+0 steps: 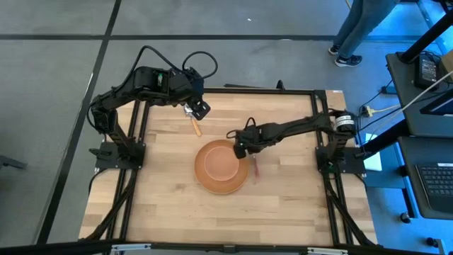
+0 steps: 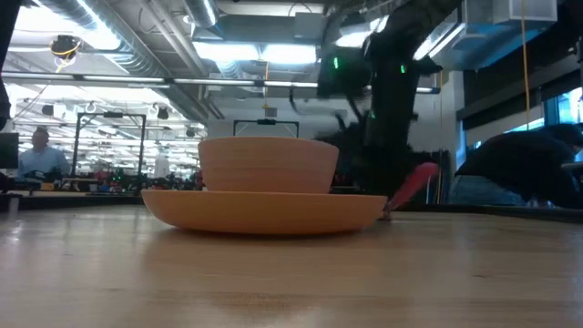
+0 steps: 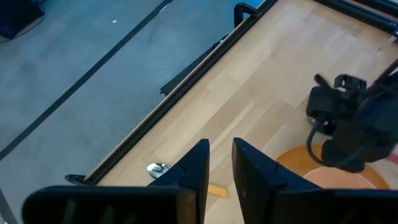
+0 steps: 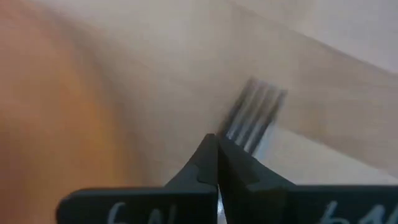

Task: Set table place
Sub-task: Put the pink fork to the right of the orange plate

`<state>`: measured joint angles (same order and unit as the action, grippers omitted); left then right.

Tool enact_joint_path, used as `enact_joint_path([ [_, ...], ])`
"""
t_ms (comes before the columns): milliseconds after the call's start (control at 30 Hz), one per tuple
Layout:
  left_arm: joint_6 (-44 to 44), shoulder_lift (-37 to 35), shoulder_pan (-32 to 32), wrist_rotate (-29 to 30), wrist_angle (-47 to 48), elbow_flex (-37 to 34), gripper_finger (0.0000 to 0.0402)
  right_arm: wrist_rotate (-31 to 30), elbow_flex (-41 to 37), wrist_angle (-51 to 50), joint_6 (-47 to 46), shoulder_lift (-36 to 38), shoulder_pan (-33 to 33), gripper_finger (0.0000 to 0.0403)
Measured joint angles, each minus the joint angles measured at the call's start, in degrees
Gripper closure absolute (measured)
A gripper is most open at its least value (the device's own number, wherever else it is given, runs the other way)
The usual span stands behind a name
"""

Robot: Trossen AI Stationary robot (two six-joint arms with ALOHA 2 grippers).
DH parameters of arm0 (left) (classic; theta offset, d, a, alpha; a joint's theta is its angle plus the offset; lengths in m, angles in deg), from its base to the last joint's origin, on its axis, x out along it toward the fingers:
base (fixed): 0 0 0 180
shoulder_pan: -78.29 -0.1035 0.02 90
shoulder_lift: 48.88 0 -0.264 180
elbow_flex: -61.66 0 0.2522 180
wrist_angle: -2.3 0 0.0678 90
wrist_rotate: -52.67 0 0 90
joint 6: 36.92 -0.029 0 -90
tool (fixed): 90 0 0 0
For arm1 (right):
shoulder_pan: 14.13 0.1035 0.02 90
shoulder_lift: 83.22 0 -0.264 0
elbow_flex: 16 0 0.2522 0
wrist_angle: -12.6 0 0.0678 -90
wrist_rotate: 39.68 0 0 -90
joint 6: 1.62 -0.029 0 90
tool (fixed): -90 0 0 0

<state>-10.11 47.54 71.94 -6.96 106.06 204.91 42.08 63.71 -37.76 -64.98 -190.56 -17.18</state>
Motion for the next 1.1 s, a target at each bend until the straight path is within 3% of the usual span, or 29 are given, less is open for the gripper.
enact_joint_path([
  [300, 0.0, 0.0, 0.0, 0.1, 0.0, 0.0, 0.0339, -2.6, 1.4, 0.5, 2.8, 0.8, -0.5, 0.0403],
  [700, 0.0, 0.0, 0.0, 0.2, 0.0, 0.0, 0.0339, -0.8, 1.5, -6.6, 3.8, 1.3, -0.3, 0.0403],
  [1100, 0.0, 0.0, 0.0, 0.3, 0.0, 0.0, 0.0339, 0.5, 1.5, -5.4, 3.3, 1.5, 2.7, 0.0403],
])
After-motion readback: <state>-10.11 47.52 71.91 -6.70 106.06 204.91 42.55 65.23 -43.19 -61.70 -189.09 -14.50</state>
